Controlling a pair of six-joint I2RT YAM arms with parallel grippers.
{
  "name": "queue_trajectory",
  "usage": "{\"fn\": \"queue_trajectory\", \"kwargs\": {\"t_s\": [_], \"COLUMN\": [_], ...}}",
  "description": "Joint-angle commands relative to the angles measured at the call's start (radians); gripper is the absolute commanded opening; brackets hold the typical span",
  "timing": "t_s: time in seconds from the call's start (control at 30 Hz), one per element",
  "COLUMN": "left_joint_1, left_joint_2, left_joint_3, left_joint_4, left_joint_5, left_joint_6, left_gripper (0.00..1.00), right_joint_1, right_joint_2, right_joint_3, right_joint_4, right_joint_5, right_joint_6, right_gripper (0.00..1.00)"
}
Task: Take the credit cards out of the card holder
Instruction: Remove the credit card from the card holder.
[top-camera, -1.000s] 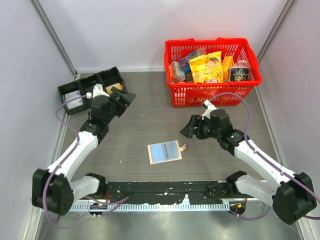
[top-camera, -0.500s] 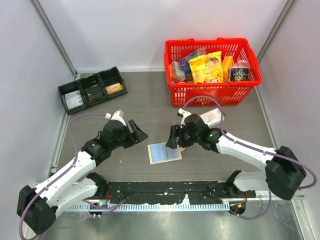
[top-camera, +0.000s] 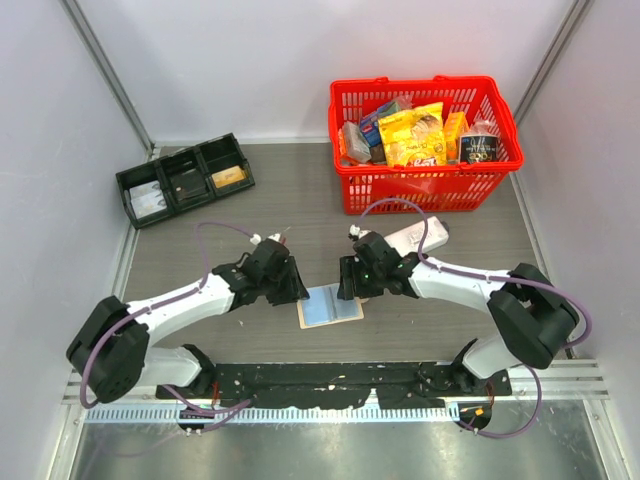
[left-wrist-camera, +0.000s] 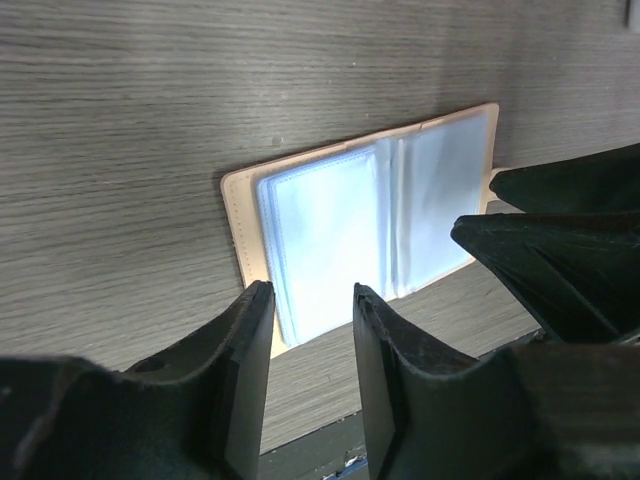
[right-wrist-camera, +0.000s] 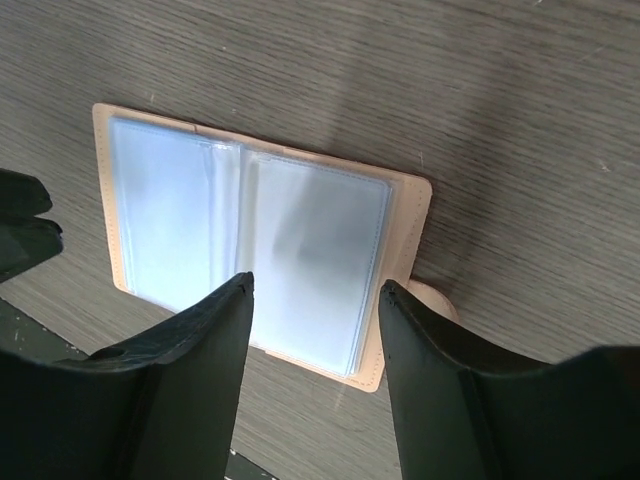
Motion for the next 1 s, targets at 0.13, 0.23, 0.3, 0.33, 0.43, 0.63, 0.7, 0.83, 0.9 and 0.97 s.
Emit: {"fn": "queue_trajectory", "kwargs": {"t_s": [0.13, 0.23, 0.3, 0.33, 0.43, 0.63, 0.7, 0.83, 0.9, 0.97], "left_joint_1": [-0.036, -0.040, -0.045, -0.050, -0.059, -0.073, -0.073, -0.073, -0.073, -0.073], "left_joint_2": [0.116, 0.151, 0.176, 0.190, 0.223, 0.248, 0.243, 0.240, 0.239, 0.233], "left_joint_3": [0.040, 0.039, 0.039, 0.039, 0.040, 0.050, 0.048, 0.044, 0.042, 0.039], "left_joint_4": [0.077, 0.091, 0.104, 0.109, 0.120, 0.132, 0.137, 0.141, 0.143, 0.146], "left_joint_5": [0.063, 0.078, 0.094, 0.100, 0.112, 0.121, 0.120, 0.121, 0.121, 0.121], "left_joint_6": [-0.003, -0.012, -0.015, -0.018, -0.020, -0.023, -0.023, -0.024, -0.026, -0.031], "left_gripper": [0.37, 0.34, 0.30, 0.28, 0.22, 0.17, 0.17, 0.17, 0.17, 0.17], "right_joint_1": [0.008, 0.008, 0.008, 0.010, 0.010, 0.014, 0.019, 0.036, 0.051, 0.062], "right_joint_2": [0.038, 0.046, 0.040, 0.034, 0.015, -0.021, -0.044, -0.061, -0.058, -0.051], "right_joint_3": [0.033, 0.029, 0.028, 0.026, 0.026, 0.036, 0.039, 0.048, 0.052, 0.059], "right_joint_4": [0.027, 0.032, 0.043, 0.052, 0.079, 0.118, 0.135, 0.179, 0.192, 0.195], "right_joint_5": [-0.001, -0.029, -0.058, -0.076, -0.116, -0.179, -0.205, -0.269, -0.302, -0.303], "right_joint_6": [0.004, 0.003, 0.003, 0.003, 0.010, 0.027, 0.026, 0.030, 0.030, 0.029], "right_gripper": [0.56, 0.53, 0.50, 0.49, 0.42, 0.31, 0.31, 0.31, 0.31, 0.31]}}
